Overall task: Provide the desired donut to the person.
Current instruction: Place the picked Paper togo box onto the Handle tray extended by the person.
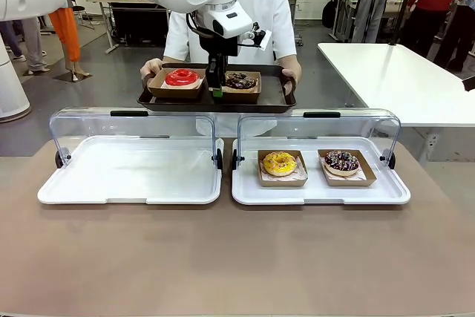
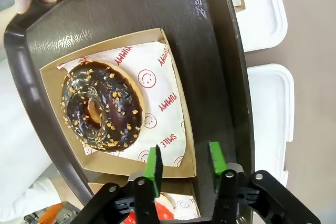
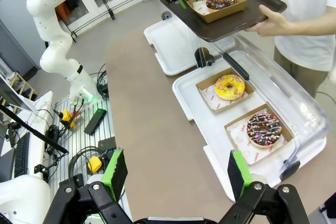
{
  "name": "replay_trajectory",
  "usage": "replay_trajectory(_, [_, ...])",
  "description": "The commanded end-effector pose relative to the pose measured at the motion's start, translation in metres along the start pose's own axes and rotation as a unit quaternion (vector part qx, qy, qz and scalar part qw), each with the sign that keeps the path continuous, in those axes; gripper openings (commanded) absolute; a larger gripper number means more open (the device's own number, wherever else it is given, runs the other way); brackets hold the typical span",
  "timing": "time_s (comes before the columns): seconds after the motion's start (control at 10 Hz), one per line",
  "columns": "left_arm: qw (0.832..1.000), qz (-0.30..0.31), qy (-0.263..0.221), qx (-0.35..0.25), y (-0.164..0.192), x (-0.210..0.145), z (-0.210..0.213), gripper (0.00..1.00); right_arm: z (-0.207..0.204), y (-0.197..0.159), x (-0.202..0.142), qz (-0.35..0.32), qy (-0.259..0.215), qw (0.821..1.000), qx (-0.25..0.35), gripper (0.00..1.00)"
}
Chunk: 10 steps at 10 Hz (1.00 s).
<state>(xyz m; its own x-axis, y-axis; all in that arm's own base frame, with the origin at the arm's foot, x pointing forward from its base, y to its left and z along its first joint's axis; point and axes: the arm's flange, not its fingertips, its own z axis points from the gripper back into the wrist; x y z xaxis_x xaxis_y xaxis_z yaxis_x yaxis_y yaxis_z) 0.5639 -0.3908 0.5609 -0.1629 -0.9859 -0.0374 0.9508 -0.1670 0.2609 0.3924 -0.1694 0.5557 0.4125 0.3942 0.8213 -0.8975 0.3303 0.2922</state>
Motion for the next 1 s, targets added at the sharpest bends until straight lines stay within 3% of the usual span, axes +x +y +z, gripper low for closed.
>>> replay_trajectory(0.0, [1.0,0.009,0.007,0.006,-0.001,-0.003,0.007,0.89,-0.001,0.0,0.0,-0.002,-0.005,1.0,0.001,1.0])
replay_trajectory(0.1, [1.0,0.009,0.005,0.004,0.001,-0.004,0.008,1.0,-0.001,0.0,0.0,-0.002,-0.005,1.0,0.001,1.0])
replay_trajectory(0.7, [1.0,0.002,-0.005,0.001,-0.007,-0.005,0.017,1.0,-0.001,0.0,0.0,-0.002,-0.005,1.0,0.001,1.0])
replay_trajectory(0.9, [0.999,-0.014,-0.038,0.01,-0.031,-0.021,0.04,1.0,-0.001,0.0,0.0,-0.002,-0.005,1.0,0.001,1.0])
